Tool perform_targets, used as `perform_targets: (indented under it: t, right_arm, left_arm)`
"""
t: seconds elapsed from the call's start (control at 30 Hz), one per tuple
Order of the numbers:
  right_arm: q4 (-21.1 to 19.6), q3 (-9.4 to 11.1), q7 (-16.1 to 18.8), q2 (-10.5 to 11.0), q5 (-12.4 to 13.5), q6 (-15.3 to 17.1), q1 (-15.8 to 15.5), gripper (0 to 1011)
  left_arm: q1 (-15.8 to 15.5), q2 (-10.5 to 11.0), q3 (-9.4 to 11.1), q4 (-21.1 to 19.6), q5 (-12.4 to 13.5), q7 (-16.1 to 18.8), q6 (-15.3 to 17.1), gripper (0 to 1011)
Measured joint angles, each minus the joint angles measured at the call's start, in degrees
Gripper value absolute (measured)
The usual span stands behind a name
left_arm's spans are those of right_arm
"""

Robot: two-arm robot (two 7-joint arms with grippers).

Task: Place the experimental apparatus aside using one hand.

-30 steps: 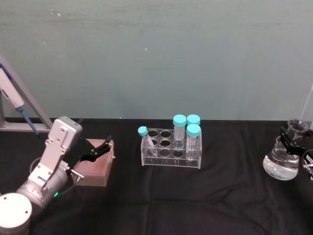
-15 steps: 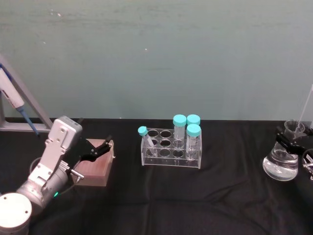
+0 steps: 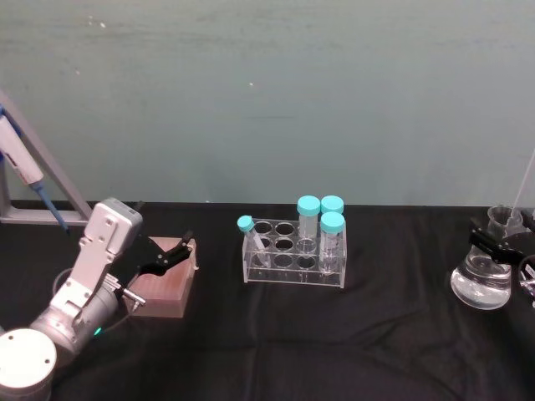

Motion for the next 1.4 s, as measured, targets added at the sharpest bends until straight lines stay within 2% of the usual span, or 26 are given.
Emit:
perform_targets:
  t: [0.43,1.0,1.4]
  right_arm:
    - [-0.43,-0.37,-0.31,0.2,-0.58,-0.37,-0.26,1000]
    - [-5.5,-0.38,-1.43,1.03,-3.51,-5.15,-2.98,1000]
    - [-10.52,-0.34,1.07,1.99,-3.54,-7.86,-5.51,1000]
  left_arm:
    - [0.0,0.0,0.0,0.0,0.0,0.0,0.0,1000]
    - [0.0,0.0,0.0,0.0,0.0,0.0,0.0,1000]
    - [0.0,0.0,0.0,0.0,0.0,0.01,0.0,1000]
